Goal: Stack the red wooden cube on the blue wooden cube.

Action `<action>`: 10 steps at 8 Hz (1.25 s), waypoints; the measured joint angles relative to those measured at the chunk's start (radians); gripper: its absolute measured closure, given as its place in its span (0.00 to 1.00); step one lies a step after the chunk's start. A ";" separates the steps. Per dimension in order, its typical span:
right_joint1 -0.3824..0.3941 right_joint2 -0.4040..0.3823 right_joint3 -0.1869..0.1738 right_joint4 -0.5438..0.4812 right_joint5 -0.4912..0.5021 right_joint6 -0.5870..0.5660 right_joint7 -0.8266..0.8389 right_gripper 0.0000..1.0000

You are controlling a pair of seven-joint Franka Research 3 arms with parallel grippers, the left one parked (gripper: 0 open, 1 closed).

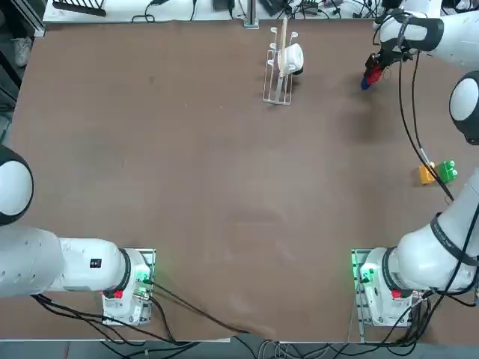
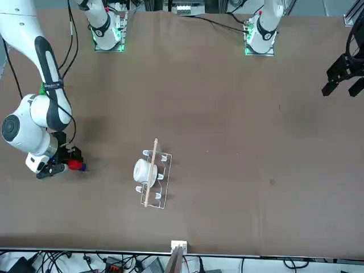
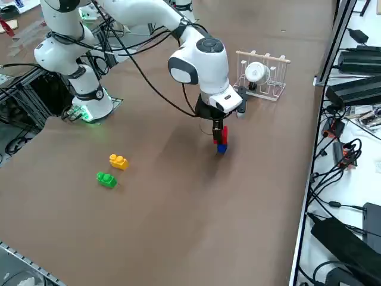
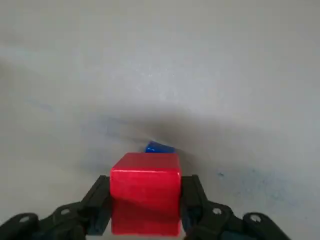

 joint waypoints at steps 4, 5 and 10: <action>-0.001 0.000 0.000 0.000 0.000 0.005 0.000 0.30; -0.002 0.000 0.000 0.000 0.000 0.006 0.000 0.30; -0.004 0.000 0.000 0.000 0.000 0.008 0.000 0.30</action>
